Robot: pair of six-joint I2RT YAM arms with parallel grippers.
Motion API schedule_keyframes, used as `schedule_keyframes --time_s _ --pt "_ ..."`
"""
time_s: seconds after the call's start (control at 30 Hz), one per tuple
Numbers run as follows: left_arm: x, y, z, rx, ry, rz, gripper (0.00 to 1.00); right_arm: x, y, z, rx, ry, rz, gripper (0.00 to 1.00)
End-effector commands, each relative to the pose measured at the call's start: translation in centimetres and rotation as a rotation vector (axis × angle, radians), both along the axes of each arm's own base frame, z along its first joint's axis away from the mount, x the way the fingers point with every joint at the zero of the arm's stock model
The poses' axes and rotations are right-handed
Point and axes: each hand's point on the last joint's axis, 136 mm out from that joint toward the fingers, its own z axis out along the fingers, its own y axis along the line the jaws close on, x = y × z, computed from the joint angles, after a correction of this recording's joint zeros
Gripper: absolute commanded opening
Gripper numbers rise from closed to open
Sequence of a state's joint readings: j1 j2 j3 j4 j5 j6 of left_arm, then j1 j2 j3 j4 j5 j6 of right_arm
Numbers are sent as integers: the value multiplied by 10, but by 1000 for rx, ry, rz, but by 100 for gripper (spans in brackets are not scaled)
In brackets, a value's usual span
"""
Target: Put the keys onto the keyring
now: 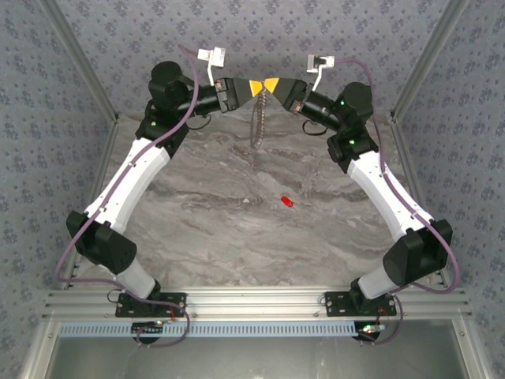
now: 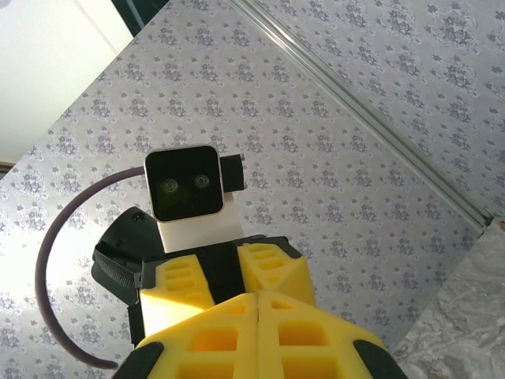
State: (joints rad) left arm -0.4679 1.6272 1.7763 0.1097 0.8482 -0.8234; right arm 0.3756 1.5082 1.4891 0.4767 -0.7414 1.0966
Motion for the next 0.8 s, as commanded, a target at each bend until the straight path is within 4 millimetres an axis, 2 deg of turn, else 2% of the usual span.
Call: schedule_keyframes --time_s 0.0,0.17,0.23,0.37,0.47,0.77 --pt "-9 -1 23 -36 -78 -14 17 -6 2 10 21 -37 22 0" --pt "-9 -1 23 -34 -91 -10 0 -7 2 7 14 -29 26 0" --pt "-9 -1 21 -22 -105 -6 0 -4 -11 4 16 -17 -12 21" --pt "-11 0 18 11 -157 -2 0 1 -46 4 6 -11 -111 38" --pt "-13 0 13 48 -219 7 0 0 -56 3 -33 -16 -139 43" --pt "-17 7 0 108 -488 50 0 -8 -52 -1 -168 -67 -140 49"
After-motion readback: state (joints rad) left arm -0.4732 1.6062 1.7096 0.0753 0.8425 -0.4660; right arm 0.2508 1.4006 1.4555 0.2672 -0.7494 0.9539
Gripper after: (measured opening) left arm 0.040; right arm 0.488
